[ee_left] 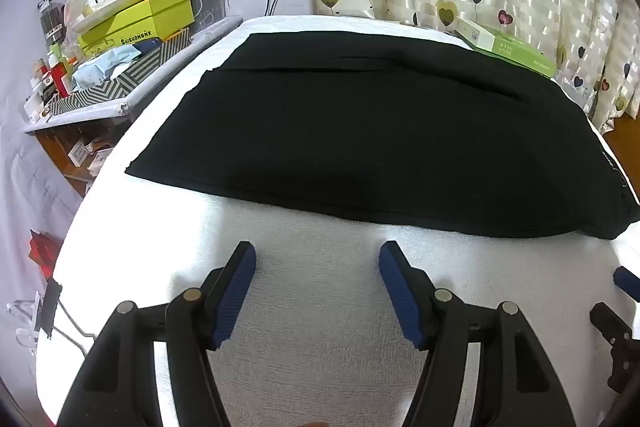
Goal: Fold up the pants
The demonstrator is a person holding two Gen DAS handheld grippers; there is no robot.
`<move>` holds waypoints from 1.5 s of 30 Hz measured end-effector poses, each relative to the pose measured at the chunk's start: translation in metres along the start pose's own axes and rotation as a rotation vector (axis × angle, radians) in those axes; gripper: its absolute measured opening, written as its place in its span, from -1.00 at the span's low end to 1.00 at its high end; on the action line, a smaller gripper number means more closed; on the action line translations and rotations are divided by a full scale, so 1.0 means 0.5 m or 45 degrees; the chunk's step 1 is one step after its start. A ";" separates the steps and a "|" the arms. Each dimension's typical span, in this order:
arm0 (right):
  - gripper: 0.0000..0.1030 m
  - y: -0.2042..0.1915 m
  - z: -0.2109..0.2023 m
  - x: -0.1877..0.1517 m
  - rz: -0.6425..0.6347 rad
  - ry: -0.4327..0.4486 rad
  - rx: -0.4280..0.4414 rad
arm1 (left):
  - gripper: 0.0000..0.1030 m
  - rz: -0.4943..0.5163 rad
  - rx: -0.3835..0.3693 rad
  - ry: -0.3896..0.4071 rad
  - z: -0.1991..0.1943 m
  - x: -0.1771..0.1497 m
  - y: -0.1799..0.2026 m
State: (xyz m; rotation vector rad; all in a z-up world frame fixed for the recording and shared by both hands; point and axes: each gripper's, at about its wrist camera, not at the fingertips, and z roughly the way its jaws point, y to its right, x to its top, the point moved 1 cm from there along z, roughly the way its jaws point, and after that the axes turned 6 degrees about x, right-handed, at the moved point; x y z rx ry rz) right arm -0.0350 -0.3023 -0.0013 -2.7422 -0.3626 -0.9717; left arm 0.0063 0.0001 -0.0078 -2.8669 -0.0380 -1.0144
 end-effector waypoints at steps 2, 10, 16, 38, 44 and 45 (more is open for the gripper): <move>0.35 0.000 -0.001 -0.001 -0.006 0.002 -0.007 | 0.31 0.005 0.007 0.005 0.000 0.000 0.000; 0.35 -0.003 0.000 0.000 -0.008 0.002 -0.011 | 0.32 -0.001 0.002 0.003 0.001 0.000 -0.006; 0.35 -0.003 -0.001 0.000 -0.009 0.002 -0.012 | 0.33 0.007 0.013 0.005 -0.001 0.000 -0.001; 0.35 0.002 -0.003 0.002 -0.005 0.005 -0.010 | 0.33 0.007 0.001 0.006 -0.002 -0.003 0.002; 0.35 0.004 -0.003 0.002 -0.005 0.005 -0.011 | 0.33 0.016 -0.009 0.009 -0.004 -0.004 0.003; 0.35 0.002 -0.002 0.002 -0.005 0.006 -0.011 | 0.33 0.018 -0.010 0.009 -0.005 -0.004 0.002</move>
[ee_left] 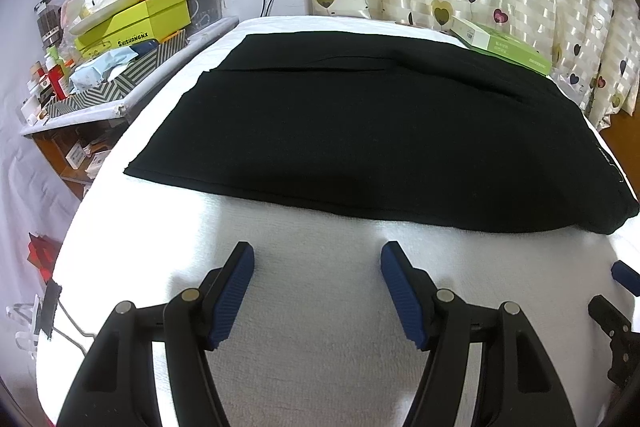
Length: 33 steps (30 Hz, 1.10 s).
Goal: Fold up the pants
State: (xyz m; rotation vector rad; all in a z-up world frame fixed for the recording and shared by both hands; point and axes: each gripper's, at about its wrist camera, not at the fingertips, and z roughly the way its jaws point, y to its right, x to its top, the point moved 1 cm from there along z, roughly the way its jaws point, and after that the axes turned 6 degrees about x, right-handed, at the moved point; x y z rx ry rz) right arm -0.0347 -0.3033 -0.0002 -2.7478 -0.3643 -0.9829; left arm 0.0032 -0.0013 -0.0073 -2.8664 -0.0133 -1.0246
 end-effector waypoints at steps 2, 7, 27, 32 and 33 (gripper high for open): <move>0.35 0.000 0.000 0.000 -0.001 0.000 0.000 | 0.33 0.004 0.000 0.001 -0.001 0.000 0.001; 0.35 0.000 0.000 0.000 0.000 0.000 0.000 | 0.33 0.014 -0.006 0.003 -0.002 -0.001 0.003; 0.35 0.001 0.000 0.001 0.001 0.001 0.001 | 0.32 0.016 -0.004 0.004 -0.005 -0.002 0.009; 0.35 0.000 0.000 0.001 0.001 0.001 0.001 | 0.32 0.016 -0.005 0.004 -0.005 -0.002 0.009; 0.35 0.003 -0.001 0.001 0.001 0.001 0.001 | 0.32 0.016 -0.005 0.004 -0.005 -0.002 0.009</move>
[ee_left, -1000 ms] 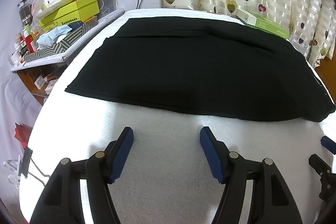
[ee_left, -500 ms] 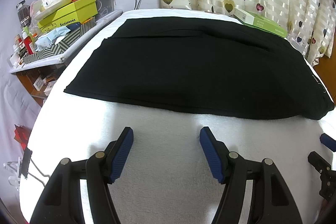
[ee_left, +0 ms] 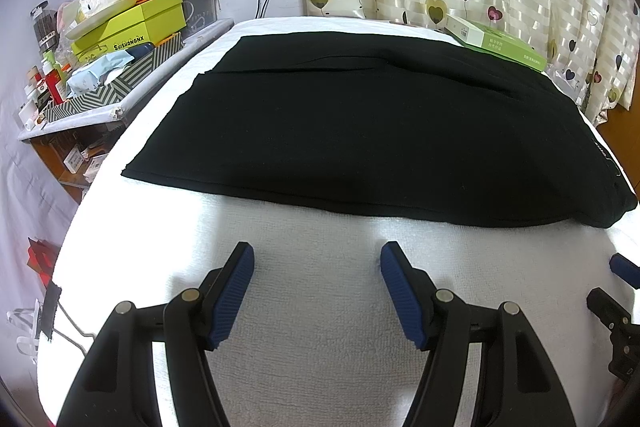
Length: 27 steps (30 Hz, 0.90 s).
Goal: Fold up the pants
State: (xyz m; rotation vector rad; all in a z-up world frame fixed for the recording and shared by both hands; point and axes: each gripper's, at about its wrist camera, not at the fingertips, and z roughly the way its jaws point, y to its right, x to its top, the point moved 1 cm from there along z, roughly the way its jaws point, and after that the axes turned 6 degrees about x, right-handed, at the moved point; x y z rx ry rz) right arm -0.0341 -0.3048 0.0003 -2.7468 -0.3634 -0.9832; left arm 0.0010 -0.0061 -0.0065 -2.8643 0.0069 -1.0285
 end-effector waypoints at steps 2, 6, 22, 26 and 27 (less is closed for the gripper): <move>0.35 -0.002 0.001 0.000 0.000 0.000 0.000 | 0.32 0.000 0.000 0.000 0.000 0.000 0.000; 0.35 -0.002 0.001 0.000 0.000 0.000 0.000 | 0.32 -0.001 -0.001 0.000 0.000 0.000 0.001; 0.35 -0.004 0.001 0.000 0.000 0.000 -0.001 | 0.33 -0.001 -0.003 -0.001 0.000 0.000 0.001; 0.35 -0.002 0.001 0.000 0.000 0.000 -0.001 | 0.33 -0.001 -0.003 -0.001 0.000 0.000 0.001; 0.35 -0.004 0.001 0.000 0.000 0.000 -0.001 | 0.33 -0.001 -0.003 -0.001 0.000 0.000 0.001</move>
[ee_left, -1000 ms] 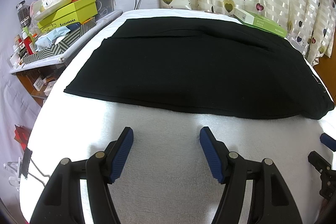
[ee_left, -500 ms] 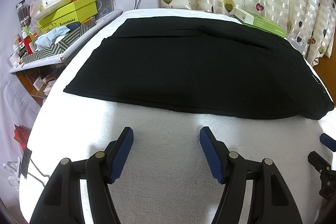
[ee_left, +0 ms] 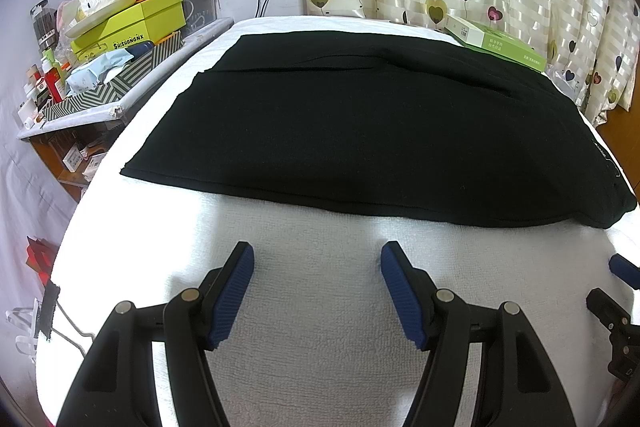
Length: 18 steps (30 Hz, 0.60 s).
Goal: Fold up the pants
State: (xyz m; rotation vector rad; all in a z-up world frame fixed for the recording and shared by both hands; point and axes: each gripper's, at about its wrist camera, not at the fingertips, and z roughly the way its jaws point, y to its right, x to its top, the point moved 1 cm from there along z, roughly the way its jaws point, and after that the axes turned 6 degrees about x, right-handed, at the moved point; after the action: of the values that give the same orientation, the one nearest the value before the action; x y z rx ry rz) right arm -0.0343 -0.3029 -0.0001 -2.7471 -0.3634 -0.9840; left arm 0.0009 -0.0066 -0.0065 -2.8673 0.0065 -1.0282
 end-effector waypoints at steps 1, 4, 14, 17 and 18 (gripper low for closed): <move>0.35 -0.002 0.001 0.000 0.000 0.000 0.000 | 0.33 0.001 0.001 0.000 0.000 0.000 0.000; 0.35 -0.001 0.000 0.000 0.000 0.000 0.000 | 0.33 0.001 0.001 0.000 0.000 0.000 0.000; 0.35 -0.002 0.001 -0.002 -0.001 0.000 -0.002 | 0.34 0.001 0.000 0.000 0.000 0.000 -0.001; 0.35 -0.003 0.002 -0.002 -0.001 0.000 -0.002 | 0.34 0.000 0.000 0.000 0.000 0.000 -0.001; 0.35 -0.002 0.001 -0.001 -0.001 0.000 -0.002 | 0.34 0.001 0.000 0.000 0.000 0.000 -0.001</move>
State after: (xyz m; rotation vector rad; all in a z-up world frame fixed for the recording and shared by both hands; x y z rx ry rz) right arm -0.0347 -0.3019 -0.0009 -2.7484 -0.3640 -0.9848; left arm 0.0011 -0.0062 -0.0065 -2.8673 0.0070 -1.0277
